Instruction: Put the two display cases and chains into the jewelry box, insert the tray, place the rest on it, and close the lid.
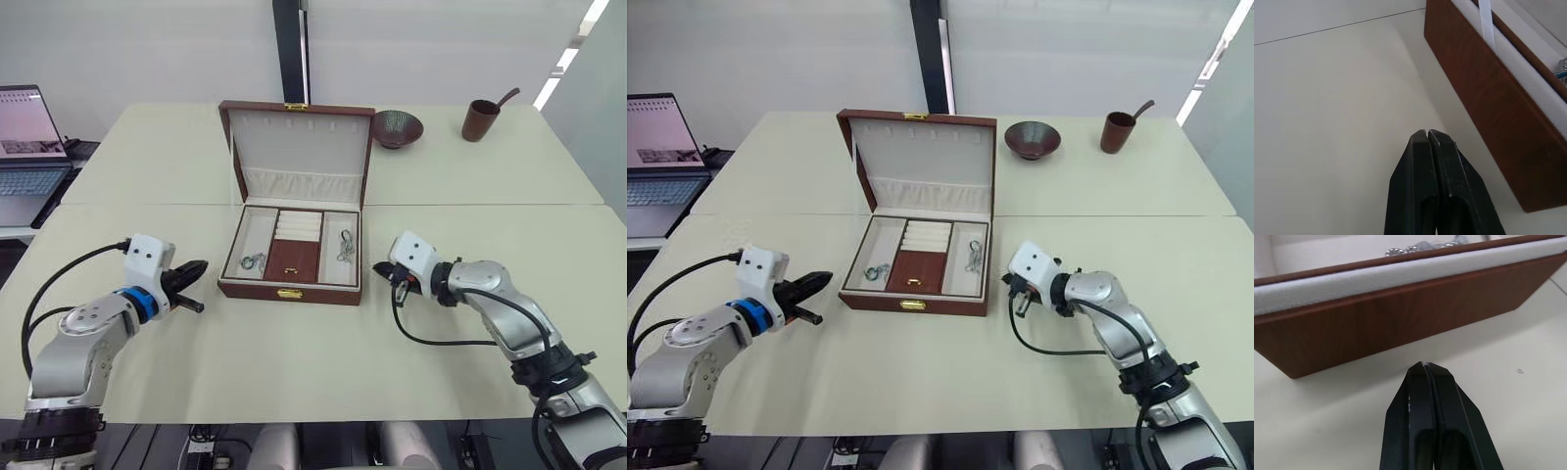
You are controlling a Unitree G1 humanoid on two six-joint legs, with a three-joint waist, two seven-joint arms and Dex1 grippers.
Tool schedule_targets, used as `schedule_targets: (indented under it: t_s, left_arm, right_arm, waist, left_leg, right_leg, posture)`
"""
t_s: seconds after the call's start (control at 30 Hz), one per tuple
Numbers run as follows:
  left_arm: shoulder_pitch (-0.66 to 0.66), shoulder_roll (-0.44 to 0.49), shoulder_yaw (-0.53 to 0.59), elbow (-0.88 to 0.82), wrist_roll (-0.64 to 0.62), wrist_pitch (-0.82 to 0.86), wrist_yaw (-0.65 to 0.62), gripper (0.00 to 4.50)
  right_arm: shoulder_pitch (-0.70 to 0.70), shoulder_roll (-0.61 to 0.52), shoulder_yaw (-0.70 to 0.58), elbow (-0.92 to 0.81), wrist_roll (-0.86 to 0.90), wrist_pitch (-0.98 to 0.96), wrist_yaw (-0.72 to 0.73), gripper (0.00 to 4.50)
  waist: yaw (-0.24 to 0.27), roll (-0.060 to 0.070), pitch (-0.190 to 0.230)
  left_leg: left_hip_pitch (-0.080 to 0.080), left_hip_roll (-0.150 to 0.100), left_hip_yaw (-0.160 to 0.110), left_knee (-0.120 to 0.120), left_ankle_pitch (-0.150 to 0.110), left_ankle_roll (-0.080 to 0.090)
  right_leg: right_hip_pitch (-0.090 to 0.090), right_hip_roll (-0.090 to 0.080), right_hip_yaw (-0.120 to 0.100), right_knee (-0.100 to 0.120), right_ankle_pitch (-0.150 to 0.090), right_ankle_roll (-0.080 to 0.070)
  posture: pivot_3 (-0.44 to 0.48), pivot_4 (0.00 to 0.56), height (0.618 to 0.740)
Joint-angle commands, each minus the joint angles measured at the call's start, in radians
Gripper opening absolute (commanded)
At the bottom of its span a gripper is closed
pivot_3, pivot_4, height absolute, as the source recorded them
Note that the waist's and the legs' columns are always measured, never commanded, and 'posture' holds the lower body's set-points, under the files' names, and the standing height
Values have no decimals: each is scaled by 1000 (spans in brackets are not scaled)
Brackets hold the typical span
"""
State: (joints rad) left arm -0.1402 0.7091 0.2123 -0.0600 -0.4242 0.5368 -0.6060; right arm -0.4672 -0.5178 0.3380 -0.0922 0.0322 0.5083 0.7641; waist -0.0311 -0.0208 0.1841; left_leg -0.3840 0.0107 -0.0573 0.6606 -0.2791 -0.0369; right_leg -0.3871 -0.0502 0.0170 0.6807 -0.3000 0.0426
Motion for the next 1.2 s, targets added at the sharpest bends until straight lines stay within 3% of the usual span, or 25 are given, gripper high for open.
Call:
schedule_targets:
  t_s: [0.03,0.37,0.7,1.2]
  left_arm:
    - [-16,1,-44,-31,-7,14,-61,0]
    - [30,-14,-94,-170,-64,85,-160,0]
    - [203,40,-76,-370,-140,187,-239,0]
    - [285,51,-48,-427,-132,219,-236,0]
  right_arm:
    - [-38,26,18,-19,-2,-28,25,14]
    - [0,-7,-1,-113,82,-29,165,14]
    - [112,-145,-70,-278,163,44,282,14]
    - [181,-183,-83,-355,162,117,250,14]
  waist:
    - [-1,0,0]
    - [1,0,0]
    - [3,0,0]
    - [2,0,0]
  left_leg:
    - [0,0,0,0,0,0]
    - [-1,0,0,0,0,0]
    - [-1,0,0,0,0,0]
    - [0,0,0,0,0,0]
  right_leg:
    - [0,0,0,0,0,0]
    - [0,-2,0,-1,0,0]
    - [1,-3,0,-1,0,0]
    - [1,-3,0,-1,0,0]
  posture:
    - [0,150,733]
    - [0,150,733]
    - [0,150,733]
    - [0,150,733]
